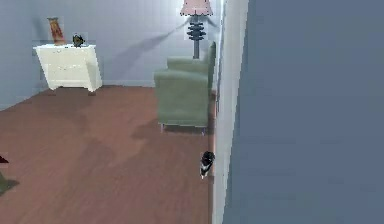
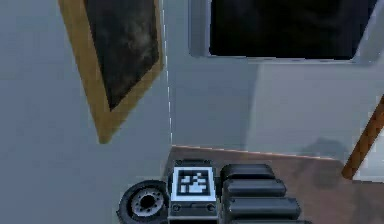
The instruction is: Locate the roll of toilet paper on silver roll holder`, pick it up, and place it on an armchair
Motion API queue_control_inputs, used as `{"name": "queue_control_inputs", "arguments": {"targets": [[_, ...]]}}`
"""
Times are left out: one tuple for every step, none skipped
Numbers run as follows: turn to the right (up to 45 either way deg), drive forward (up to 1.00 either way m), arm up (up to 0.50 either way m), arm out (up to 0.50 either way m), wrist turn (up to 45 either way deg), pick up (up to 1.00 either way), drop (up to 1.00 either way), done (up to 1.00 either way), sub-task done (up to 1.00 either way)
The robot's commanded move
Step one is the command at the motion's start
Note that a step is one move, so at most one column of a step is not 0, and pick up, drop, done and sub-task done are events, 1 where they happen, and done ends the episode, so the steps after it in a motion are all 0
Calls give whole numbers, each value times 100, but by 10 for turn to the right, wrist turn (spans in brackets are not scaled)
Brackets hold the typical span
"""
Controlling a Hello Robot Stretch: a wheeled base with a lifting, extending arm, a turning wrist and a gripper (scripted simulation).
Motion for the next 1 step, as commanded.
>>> {"name": "queue_control_inputs", "arguments": {"targets": [[-420, 0, 0, 0, 0, 0, 0, 0, 0]]}}
